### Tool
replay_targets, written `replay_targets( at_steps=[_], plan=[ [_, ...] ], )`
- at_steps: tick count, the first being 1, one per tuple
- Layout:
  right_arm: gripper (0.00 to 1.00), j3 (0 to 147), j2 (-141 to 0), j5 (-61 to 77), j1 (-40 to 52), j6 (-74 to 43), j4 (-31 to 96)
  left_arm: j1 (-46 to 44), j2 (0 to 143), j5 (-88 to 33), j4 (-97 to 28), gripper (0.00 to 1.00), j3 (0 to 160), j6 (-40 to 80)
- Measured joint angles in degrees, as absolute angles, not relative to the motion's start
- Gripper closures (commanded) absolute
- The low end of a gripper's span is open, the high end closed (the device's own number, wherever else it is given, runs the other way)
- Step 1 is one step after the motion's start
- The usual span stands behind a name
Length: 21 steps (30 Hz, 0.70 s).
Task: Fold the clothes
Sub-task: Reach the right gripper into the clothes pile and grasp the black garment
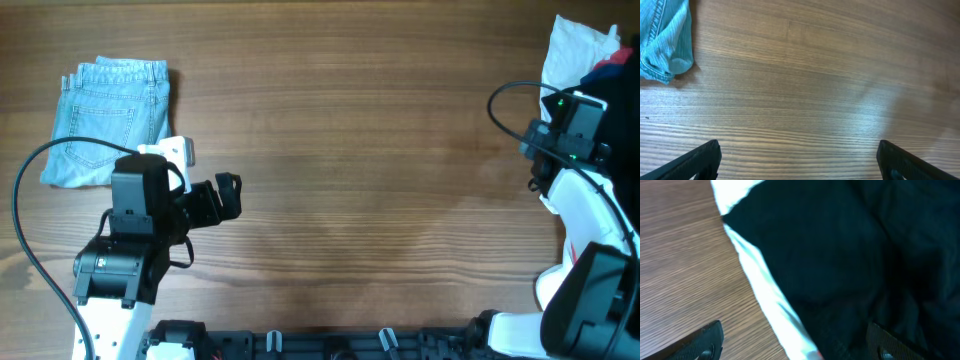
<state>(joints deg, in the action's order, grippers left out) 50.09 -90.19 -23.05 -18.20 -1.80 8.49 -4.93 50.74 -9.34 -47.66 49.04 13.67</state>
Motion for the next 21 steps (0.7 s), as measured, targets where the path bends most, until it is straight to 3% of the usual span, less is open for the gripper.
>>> replay_targets(
  at_steps=[19,21],
  plan=[
    [0.22,50.09,-103.77,-26.04,-20.1,7.86,-3.14,-4.93,50.74,-9.34,-48.01,0.0,49.06,13.67],
    [0.27,50.09,-104.16,-26.2,-20.49,7.94,-3.57,-4.93,50.74,-9.34,-48.01,0.0,49.06,13.67]
  ],
)
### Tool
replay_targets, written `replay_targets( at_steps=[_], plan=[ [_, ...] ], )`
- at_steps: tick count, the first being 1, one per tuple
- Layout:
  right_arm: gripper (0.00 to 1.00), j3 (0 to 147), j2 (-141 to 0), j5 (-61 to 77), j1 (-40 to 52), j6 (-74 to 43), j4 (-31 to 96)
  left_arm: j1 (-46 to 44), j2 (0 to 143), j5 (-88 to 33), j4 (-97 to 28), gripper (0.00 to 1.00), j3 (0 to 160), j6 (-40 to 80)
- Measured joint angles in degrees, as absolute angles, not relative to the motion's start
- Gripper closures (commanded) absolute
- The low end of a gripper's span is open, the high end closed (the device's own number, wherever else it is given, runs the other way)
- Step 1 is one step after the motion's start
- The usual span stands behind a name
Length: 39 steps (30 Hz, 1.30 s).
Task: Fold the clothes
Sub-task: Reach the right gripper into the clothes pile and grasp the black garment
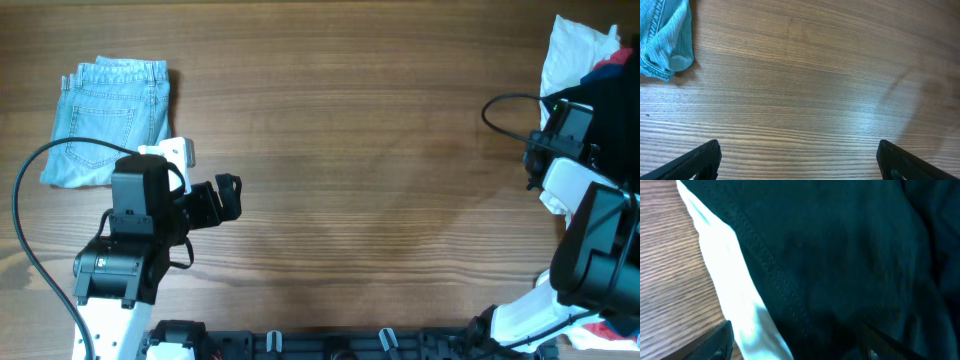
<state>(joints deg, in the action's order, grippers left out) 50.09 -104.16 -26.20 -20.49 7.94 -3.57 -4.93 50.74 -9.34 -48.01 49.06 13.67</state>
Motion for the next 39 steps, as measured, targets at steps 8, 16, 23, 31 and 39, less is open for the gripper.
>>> replay_targets(
  at_steps=[8,16,23,31,39],
  plan=[
    [0.43,50.09,-105.16,-26.7,-23.11,8.84,-4.12,-4.93,50.74,-9.34,-48.01,0.0,49.06,13.67],
    [0.78,50.09,-105.19,-26.87,-24.16,8.91,-4.6,-4.93,50.74,-9.34,-48.01,0.0,49.06,13.67],
    [0.96,50.09,-105.16,-27.05,-24.23,8.16,-4.34,-4.93,50.74,-9.34,-47.99,0.0,49.06,13.67],
    [0.96,50.15,-99.13,-24.18,-24.23,5.63,0.16,-4.93,50.74,-9.32,-47.99,0.0,49.06,13.67],
    [0.96,50.15,-80.73,-14.87,-23.09,0.21,5.72,-4.93,50.74,-9.32,-47.72,0.0,49.06,13.69]
  ],
)
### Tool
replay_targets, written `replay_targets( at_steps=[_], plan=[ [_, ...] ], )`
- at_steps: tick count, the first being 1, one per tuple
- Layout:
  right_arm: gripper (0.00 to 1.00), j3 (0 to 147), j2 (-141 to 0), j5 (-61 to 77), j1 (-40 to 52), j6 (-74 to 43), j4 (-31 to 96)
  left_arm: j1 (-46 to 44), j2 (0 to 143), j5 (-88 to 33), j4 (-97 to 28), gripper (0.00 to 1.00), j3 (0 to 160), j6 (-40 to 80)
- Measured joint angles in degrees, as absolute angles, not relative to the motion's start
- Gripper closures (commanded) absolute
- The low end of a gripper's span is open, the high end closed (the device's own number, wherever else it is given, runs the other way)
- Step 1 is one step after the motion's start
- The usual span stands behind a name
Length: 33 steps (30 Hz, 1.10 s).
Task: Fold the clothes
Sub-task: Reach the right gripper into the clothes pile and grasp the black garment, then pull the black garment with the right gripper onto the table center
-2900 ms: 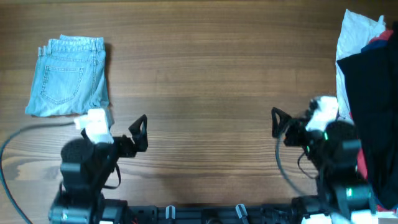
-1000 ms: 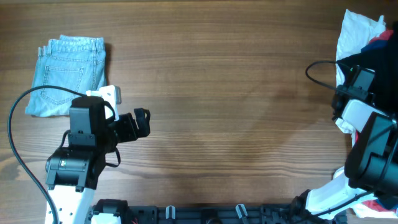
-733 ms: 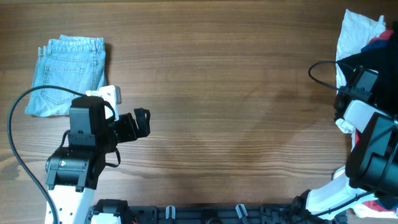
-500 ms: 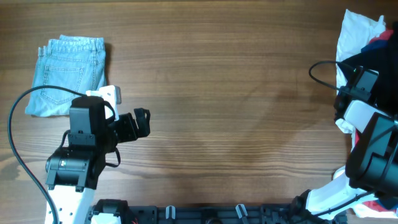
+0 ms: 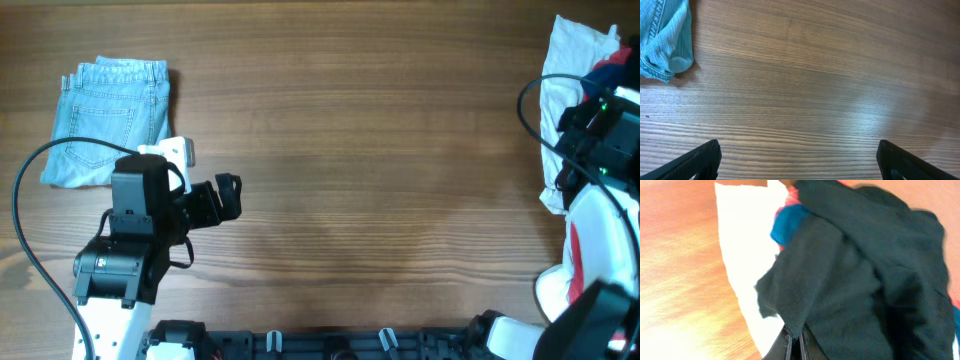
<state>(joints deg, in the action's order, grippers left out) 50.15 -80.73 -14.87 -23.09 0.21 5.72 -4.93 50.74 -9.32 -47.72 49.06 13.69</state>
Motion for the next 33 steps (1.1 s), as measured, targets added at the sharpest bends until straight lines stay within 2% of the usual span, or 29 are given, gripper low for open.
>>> replay_targets(
  at_steps=[9,16,20,24,25,26,27,28,30,33],
  plan=[
    [0.96,50.28,-76.58,-11.16,-1.65,-0.45,20.12,-4.93,50.74,-9.34,-47.57,0.0,49.04,13.69],
    [0.96,50.28,-76.47,-10.02,20.36,-6.5,26.68,-4.93,50.74,-9.34,-47.57,0.0,49.04,13.67],
    [0.96,50.26,-76.47,-10.02,26.44,-8.97,23.7,-4.93,50.74,-9.34,-47.59,0.0,49.06,13.69],
    [0.95,49.91,-76.49,-9.61,29.02,-14.22,6.2,-4.93,50.74,-9.32,-47.57,0.0,49.06,13.72],
    [0.87,49.71,-76.49,-9.5,28.97,-16.4,-1.37,-4.93,50.74,-9.32,-47.55,0.0,49.06,13.78],
    [0.6,49.54,-76.69,-9.43,28.95,-18.57,-9.19,-4.93,50.76,-9.32,-47.64,0.0,49.08,13.8],
    [0.14,49.98,-77.03,-9.41,28.95,-20.88,-17.89,-4.93,50.78,-9.34,-47.53,0.0,49.12,13.82],
    [0.01,50.26,-77.1,-9.3,29.02,-22.26,-21.98,-4.93,50.78,-9.32,-47.55,0.0,49.15,13.82],
    [0.01,51.18,-78.35,-9.17,29.02,-24.82,-23.31,-4.93,50.78,-9.34,-47.57,0.0,49.15,13.82],
    [0.01,51.7,-82.02,-9.21,28.99,-25.71,-13.3,-4.93,50.78,-9.34,-47.57,0.0,49.15,13.82]
  ],
)
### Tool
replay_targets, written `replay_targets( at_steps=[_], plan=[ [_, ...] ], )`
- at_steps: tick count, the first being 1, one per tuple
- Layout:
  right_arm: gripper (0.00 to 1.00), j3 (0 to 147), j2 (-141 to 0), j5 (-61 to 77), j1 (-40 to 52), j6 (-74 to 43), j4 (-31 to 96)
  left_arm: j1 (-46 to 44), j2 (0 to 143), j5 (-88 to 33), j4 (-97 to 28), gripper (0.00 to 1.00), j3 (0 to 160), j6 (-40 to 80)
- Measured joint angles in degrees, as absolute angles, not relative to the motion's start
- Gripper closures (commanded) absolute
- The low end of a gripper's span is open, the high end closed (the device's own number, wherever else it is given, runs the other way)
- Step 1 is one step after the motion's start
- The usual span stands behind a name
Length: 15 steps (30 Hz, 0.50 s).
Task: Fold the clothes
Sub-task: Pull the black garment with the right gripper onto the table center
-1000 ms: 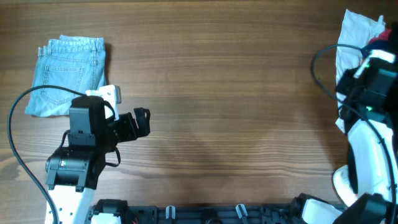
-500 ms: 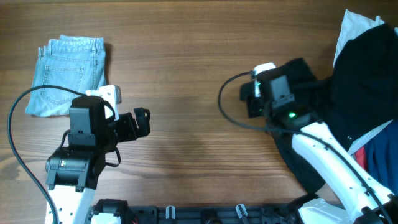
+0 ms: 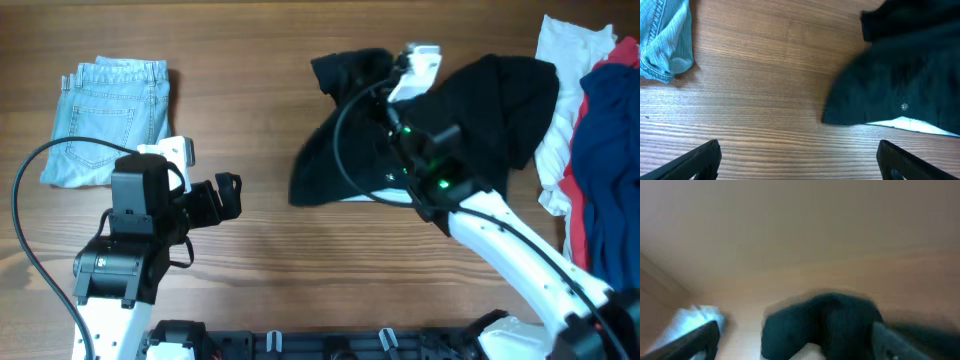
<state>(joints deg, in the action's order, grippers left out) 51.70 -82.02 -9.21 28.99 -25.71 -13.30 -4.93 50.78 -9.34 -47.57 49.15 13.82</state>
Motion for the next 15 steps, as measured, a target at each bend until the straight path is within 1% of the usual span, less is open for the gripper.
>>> replay_targets(
  at_steps=[4,8,10,15],
  plan=[
    [0.01,50.92,-83.9,-12.82,28.21,-22.33,-0.73,-4.93,50.78,-9.34,-47.57,0.0,49.15,13.82],
    [0.01,50.92,-81.89,-19.16,25.39,-16.03,3.18,-4.93,50.78,-9.34,-47.57,0.0,49.15,13.82],
    [0.0,50.96,-79.0,-22.7,23.83,-13.8,7.35,-4.93,50.78,-9.34,-47.55,0.0,49.15,13.85],
    [0.01,51.35,-75.5,-30.5,18.7,-15.53,24.32,-4.93,51.13,-10.28,-47.57,0.0,49.15,16.32]
  ],
)
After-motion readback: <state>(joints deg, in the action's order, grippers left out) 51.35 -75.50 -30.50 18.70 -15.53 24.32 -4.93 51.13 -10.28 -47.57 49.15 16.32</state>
